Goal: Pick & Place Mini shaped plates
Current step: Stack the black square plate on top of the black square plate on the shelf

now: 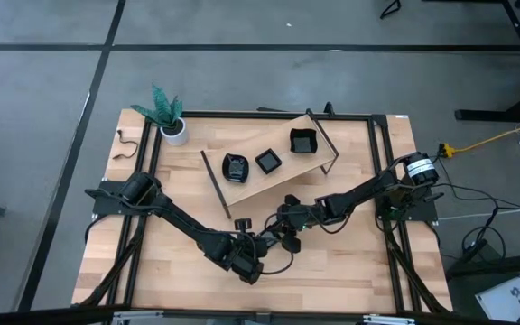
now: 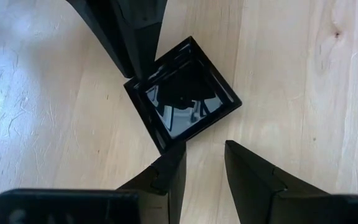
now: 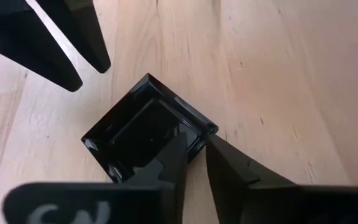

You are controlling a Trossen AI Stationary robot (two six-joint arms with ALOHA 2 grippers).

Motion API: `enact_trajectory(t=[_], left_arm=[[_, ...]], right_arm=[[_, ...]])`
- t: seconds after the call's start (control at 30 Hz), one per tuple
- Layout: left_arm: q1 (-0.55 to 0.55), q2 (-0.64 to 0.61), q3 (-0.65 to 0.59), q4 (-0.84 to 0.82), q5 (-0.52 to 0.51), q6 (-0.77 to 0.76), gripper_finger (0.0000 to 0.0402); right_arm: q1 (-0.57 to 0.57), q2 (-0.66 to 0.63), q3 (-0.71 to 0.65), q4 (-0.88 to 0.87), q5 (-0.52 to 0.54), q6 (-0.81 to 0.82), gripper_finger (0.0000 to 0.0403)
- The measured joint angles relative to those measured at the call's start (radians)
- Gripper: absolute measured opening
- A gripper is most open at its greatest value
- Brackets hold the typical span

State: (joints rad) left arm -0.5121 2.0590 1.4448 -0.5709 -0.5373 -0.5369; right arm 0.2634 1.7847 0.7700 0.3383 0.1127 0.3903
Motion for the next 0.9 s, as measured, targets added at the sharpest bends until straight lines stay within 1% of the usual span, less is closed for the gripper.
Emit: enact_trajectory(t=[0.23, 0.57, 0.63, 0.73, 0.8, 0.9], left_arm=[[0.000, 0.000, 0.000, 0.000, 0.000, 0.003, 0.0104], [-0.001, 0.000, 0.000, 0.018, 0.001, 0.173, 0.0104], [-0.001, 0.000, 0.000, 0.042, 0.020, 0.241, 0.0104], [0.005, 0.000, 0.000, 0.068, 0.041, 0.322, 0.0098], [0.014, 0.000, 0.000, 0.076, 0.052, 0.354, 0.0090], [0.034, 0.003, 0.000, 0.075, 0.105, 0.366, 0.0071]], right_arm=[[0.000, 0.000, 0.000, 0.003, 0.000, -0.029, 0.0033], [0.000, 0.000, 0.000, 0.001, -0.011, -0.056, 0.0004], [0.000, 0.000, 0.000, 0.001, -0.011, -0.062, 0.0007], [0.000, -0.005, 0.000, -0.003, -0.011, -0.061, 0.0023], [0.000, -0.014, 0.000, -0.003, -0.011, -0.061, 0.0033], [0.000, -0.029, 0.000, -0.009, -0.011, -0.062, 0.0041]])
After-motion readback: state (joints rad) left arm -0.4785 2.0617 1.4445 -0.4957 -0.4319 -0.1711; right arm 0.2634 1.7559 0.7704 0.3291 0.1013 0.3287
